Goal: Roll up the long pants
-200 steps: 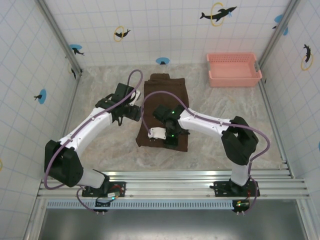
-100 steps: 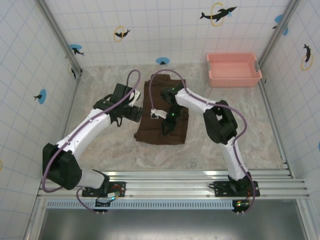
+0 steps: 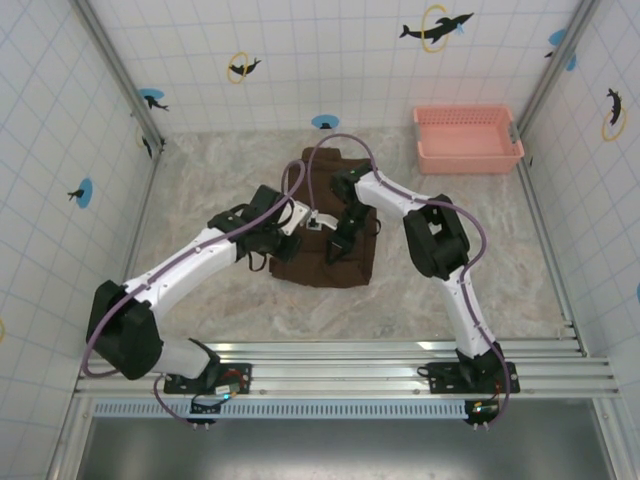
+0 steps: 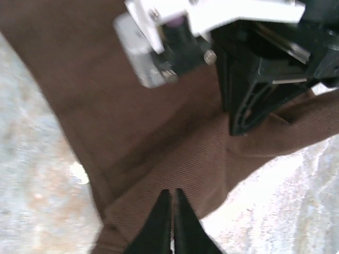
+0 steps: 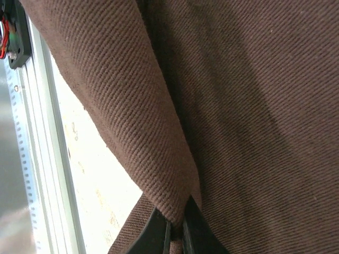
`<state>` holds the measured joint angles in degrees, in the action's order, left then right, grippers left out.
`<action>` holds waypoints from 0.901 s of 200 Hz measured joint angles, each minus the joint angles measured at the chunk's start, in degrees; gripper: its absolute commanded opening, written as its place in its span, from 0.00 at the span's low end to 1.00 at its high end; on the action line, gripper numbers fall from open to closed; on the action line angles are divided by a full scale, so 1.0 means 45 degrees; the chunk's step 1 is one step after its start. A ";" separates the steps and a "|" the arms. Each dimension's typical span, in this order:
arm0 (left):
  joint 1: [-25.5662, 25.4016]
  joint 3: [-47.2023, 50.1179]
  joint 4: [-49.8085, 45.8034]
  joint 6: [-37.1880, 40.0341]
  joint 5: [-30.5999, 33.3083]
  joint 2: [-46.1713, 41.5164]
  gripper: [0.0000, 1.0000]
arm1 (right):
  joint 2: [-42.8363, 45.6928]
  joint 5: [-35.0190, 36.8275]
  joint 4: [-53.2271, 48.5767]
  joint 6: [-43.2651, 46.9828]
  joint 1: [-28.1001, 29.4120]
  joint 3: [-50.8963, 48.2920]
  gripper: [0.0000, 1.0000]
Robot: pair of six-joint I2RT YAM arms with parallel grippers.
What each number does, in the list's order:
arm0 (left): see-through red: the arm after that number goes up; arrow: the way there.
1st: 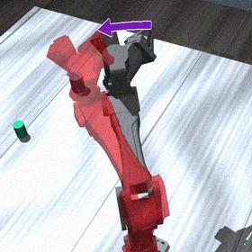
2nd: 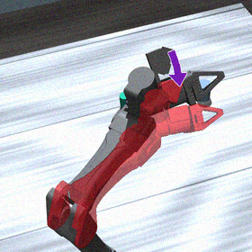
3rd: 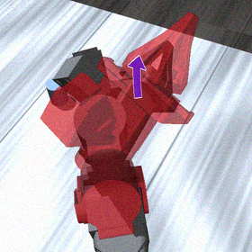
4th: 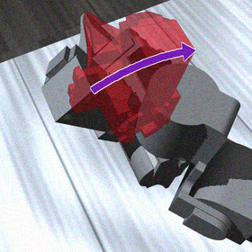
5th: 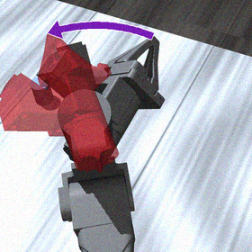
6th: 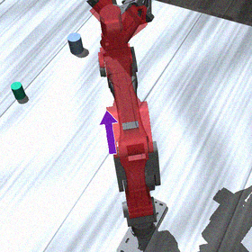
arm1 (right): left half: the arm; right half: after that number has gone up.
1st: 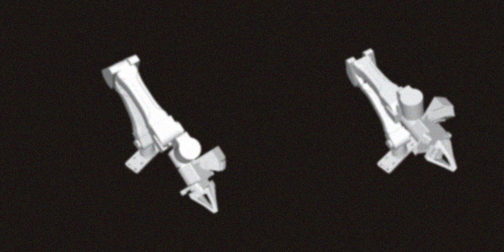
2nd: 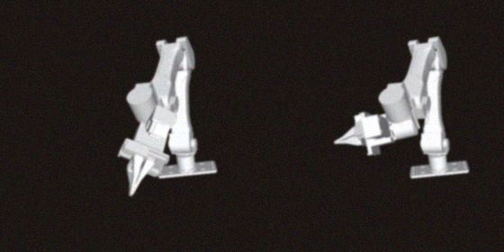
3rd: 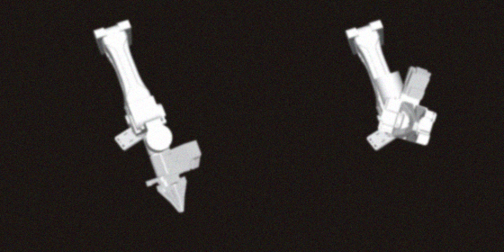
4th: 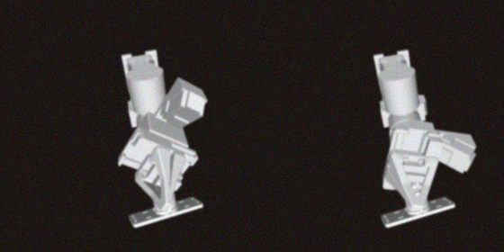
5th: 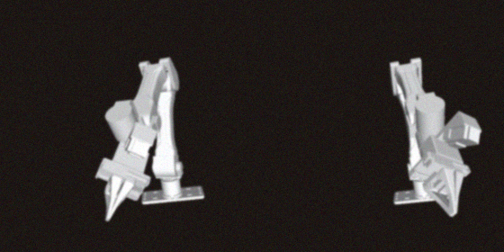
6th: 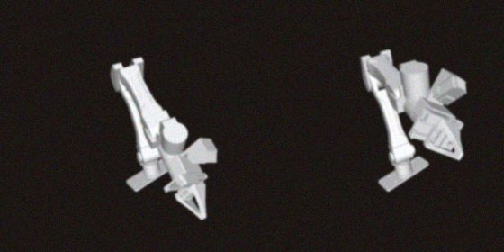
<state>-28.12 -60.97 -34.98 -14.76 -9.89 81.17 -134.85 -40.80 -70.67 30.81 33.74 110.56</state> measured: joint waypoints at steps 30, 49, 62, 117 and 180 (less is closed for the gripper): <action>-0.0107 0.0005 0.0316 -0.0170 -0.0330 0.1049 0.00 | -0.0228 -0.0199 0.0005 0.0029 -0.0083 0.0243 0.06; -0.0350 -0.0121 0.0253 -0.0214 -0.0418 0.1778 0.00 | -0.0325 -0.0287 0.0000 0.0029 -0.0170 0.0257 0.06; -0.0452 -0.0398 0.0083 -0.0253 -0.0418 0.2278 0.00 | -0.0389 -0.0321 0.0000 0.0024 -0.0228 0.0257 0.06; -0.0457 -0.1729 -0.1078 -0.0461 0.0733 0.3628 0.00 | -0.0680 -0.0597 -0.0039 0.0029 -0.0359 0.0408 0.08; -0.0675 -0.4201 -0.1481 -0.0432 0.1681 0.6654 0.00 | -0.1025 -0.0141 0.0078 -0.1423 -0.1341 0.0087 0.24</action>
<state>-31.16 -79.88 -41.65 -16.71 -2.33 111.11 -139.46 -41.43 -70.32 24.40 27.70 110.96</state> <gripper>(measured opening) 0.042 0.183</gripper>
